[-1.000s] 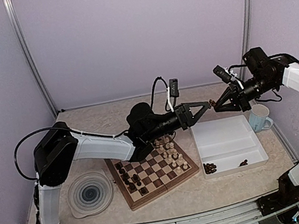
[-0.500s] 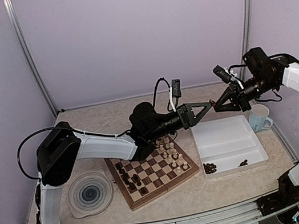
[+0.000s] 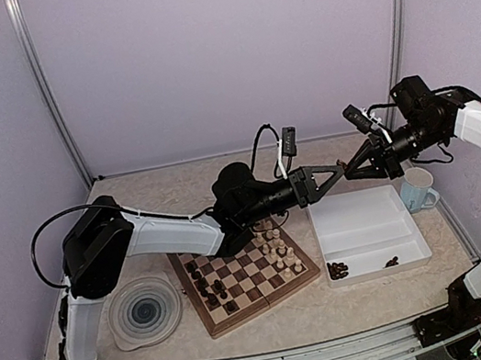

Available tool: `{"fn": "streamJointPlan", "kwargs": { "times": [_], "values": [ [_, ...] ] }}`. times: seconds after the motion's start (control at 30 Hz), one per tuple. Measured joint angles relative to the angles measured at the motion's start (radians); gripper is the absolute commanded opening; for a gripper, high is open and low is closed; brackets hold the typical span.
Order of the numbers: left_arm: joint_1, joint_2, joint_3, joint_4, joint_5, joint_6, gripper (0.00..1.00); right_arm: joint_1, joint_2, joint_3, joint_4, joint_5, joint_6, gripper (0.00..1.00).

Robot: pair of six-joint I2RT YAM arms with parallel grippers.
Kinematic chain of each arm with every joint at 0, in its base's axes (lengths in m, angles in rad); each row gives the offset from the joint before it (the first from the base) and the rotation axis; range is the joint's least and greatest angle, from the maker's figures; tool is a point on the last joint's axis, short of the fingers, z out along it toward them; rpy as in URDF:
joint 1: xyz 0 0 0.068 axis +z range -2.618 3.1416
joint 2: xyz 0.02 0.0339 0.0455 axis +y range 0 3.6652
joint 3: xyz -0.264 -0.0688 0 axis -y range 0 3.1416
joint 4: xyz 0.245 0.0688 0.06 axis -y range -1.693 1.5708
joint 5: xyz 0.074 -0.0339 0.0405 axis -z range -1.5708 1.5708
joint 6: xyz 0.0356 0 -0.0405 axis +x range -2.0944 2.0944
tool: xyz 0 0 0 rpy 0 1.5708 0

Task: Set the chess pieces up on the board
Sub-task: Pick up the pawn from the chess pile, then place the pawn at h7.

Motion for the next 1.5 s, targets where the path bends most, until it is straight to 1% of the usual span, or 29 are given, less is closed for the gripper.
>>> {"fn": "streamJointPlan", "kwargs": {
  "times": [0.37, 0.47, 0.57, 0.67, 0.73, 0.8, 0.87, 0.93, 0.97, 1.07, 1.13, 1.17, 1.23, 1.3, 1.43, 1.5],
  "values": [
    [0.008, 0.002, -0.007, -0.013, 0.005, -0.013, 0.05, 0.000, -0.002, -0.008, 0.006, 0.009, -0.001, 0.04],
    [0.020, -0.021, -0.034, -0.071, 0.015, -0.014, 0.02, 0.000, -0.010, -0.030, 0.011, 0.041, -0.008, 0.03],
    [0.055, -0.083, -0.069, -0.238, 0.034, 0.012, 0.01, 0.000, -0.035, -0.069, 0.029, 0.091, -0.017, 0.02],
    [0.112, -0.172, -0.076, -0.492, 0.041, 0.097, 0.01, 0.000, -0.071, -0.121, 0.062, 0.146, -0.027, 0.02],
    [0.161, -0.246, -0.052, -0.747, 0.033, 0.198, 0.01, 0.000, -0.089, -0.166, 0.092, 0.187, -0.032, 0.02],
    [0.202, -0.293, 0.005, -0.963, -0.008, 0.301, 0.01, 0.000, -0.095, -0.212, 0.122, 0.220, -0.037, 0.03],
    [0.238, -0.330, 0.067, -1.170, -0.071, 0.407, 0.01, 0.000, -0.095, -0.254, 0.150, 0.247, -0.041, 0.03],
    [0.265, -0.363, 0.114, -1.341, -0.160, 0.509, 0.01, 0.000, -0.095, -0.289, 0.174, 0.266, -0.045, 0.03],
    [0.272, -0.376, 0.128, -1.408, -0.208, 0.553, 0.01, 0.000, -0.094, -0.298, 0.183, 0.270, -0.045, 0.03],
    [0.276, -0.409, 0.150, -1.617, -0.411, 0.705, 0.00, 0.000, -0.088, -0.311, 0.219, 0.274, -0.047, 0.04],
    [0.264, -0.412, 0.148, -1.706, -0.533, 0.787, 0.00, 0.000, -0.084, -0.313, 0.237, 0.274, -0.048, 0.04],
    [0.252, -0.412, 0.139, -1.746, -0.614, 0.834, 0.00, 0.000, -0.082, -0.314, 0.244, 0.274, -0.048, 0.03],
    [0.237, -0.412, 0.109, -1.791, -0.727, 0.911, 0.00, 0.000, -0.078, -0.315, 0.254, 0.273, -0.049, 0.03],
    [0.199, -0.412, 0.065, -1.820, -0.829, 0.991, 0.00, 0.002, -0.077, -0.319, 0.265, 0.272, -0.049, 0.04],
    [0.132, -0.404, -0.058, -1.850, -0.996, 1.141, 0.00, 0.002, -0.076, -0.330, 0.274, 0.271, -0.049, 0.04],
    [0.105, -0.385, -0.102, -1.865, -1.053, 1.189, 0.00, 0.002, -0.077, -0.339, 0.280, 0.270, -0.049, 0.04]
  ]
}}
